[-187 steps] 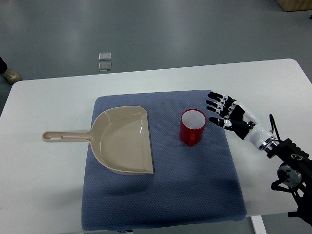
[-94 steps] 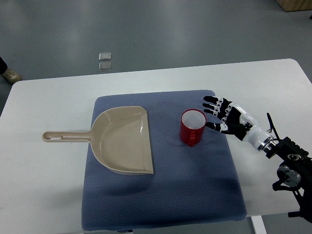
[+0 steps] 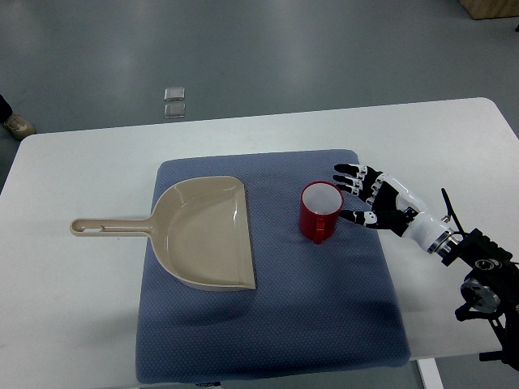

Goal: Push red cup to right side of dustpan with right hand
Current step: 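Move the right hand toward the red cup, palm facing it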

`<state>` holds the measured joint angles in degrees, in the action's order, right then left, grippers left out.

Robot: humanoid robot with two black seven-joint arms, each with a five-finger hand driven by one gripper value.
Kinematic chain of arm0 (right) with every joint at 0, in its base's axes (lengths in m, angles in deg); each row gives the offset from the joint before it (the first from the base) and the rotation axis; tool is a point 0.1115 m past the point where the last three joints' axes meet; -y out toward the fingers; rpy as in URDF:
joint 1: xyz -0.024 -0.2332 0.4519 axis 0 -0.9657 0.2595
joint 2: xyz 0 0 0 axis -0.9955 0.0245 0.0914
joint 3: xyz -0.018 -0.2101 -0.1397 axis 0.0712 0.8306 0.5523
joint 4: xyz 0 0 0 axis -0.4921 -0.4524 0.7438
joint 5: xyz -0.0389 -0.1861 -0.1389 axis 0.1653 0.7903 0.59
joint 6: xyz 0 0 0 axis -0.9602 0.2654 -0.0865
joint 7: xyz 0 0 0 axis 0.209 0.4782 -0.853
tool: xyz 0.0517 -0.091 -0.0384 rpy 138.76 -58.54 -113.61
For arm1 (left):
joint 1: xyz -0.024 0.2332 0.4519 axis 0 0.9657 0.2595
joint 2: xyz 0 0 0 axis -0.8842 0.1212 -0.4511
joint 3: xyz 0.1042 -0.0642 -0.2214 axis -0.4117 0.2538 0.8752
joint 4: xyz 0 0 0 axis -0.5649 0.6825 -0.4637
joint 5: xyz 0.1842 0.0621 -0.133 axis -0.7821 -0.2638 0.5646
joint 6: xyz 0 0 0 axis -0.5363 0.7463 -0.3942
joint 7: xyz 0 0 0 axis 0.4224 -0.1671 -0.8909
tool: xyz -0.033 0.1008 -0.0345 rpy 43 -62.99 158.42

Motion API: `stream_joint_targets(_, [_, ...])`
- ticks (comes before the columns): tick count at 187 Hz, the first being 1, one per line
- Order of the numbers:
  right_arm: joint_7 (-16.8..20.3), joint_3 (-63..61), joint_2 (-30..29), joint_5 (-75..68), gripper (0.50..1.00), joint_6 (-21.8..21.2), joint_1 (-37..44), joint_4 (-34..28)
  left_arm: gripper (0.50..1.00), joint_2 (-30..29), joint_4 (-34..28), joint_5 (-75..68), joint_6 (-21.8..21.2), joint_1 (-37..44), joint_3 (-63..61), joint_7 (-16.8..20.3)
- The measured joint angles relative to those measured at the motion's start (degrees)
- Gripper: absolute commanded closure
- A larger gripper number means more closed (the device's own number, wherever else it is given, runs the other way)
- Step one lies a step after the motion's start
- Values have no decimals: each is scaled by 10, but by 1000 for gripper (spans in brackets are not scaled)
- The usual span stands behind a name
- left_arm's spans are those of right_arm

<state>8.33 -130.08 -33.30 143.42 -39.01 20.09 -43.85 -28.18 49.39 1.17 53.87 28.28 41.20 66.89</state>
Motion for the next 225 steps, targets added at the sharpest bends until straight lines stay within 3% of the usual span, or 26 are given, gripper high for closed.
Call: stream_joint_targets(225, [-16, 25, -12, 11, 589, 50, 14, 44, 500, 0, 0, 0, 0, 0, 0, 0])
